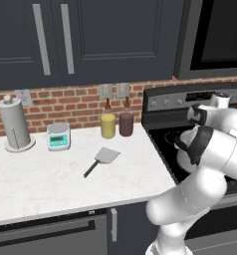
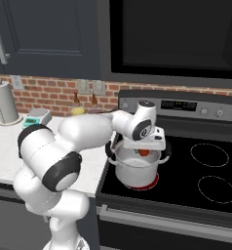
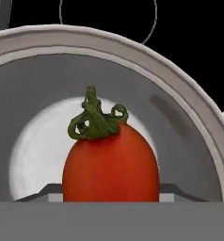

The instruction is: Put the garlic and tomato in the pot. Retrieve the spatula and lightly stir the vegetables in the pot.

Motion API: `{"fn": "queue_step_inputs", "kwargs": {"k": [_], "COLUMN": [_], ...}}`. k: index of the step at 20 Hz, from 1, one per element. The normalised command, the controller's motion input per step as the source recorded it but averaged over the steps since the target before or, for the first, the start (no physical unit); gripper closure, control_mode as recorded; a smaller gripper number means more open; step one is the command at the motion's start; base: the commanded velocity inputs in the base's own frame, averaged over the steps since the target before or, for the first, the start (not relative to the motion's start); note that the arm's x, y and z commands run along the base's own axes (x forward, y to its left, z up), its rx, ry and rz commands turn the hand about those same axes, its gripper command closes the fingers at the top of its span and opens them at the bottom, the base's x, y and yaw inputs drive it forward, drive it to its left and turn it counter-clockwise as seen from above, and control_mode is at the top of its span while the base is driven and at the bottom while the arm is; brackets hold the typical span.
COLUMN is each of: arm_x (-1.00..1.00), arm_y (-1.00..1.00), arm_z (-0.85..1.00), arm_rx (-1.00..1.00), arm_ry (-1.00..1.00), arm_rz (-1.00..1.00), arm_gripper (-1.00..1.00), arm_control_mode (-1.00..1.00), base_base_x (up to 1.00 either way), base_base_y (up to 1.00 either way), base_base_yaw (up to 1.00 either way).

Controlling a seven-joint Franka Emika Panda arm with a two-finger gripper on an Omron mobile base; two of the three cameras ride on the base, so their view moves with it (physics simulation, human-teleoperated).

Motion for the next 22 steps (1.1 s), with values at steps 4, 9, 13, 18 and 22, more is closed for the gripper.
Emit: {"fn": "queue_step_inputs", "kwargs": {"k": [4, 9, 13, 18, 22], "arm_x": [0.16, 0.04, -0.15, -0.27, -0.32], "arm_y": [-0.01, 0.06, 0.06, 0.00, 0.10], "arm_z": [-0.31, -0.22, -0.02, 0.12, 0.36], "arm_rx": [0.00, 0.00, 0.00, 0.00, 0.00], "arm_ry": [0.00, 0.00, 0.00, 0.00, 0.00], "arm_rz": [0.00, 0.00, 0.00, 0.00, 0.00], "arm_gripper": [1.00, 1.00, -1.00, -1.00, -1.00], "arm_control_mode": [-1.00, -1.00, -1.00, -1.00, -1.00], "base_base_x": [0.00, 0.00, 0.00, 0.00, 0.00], "base_base_y": [0.00, 0.00, 0.00, 0.00, 0.00], "base_base_yaw": [0.00, 0.00, 0.00, 0.00, 0.00]}}
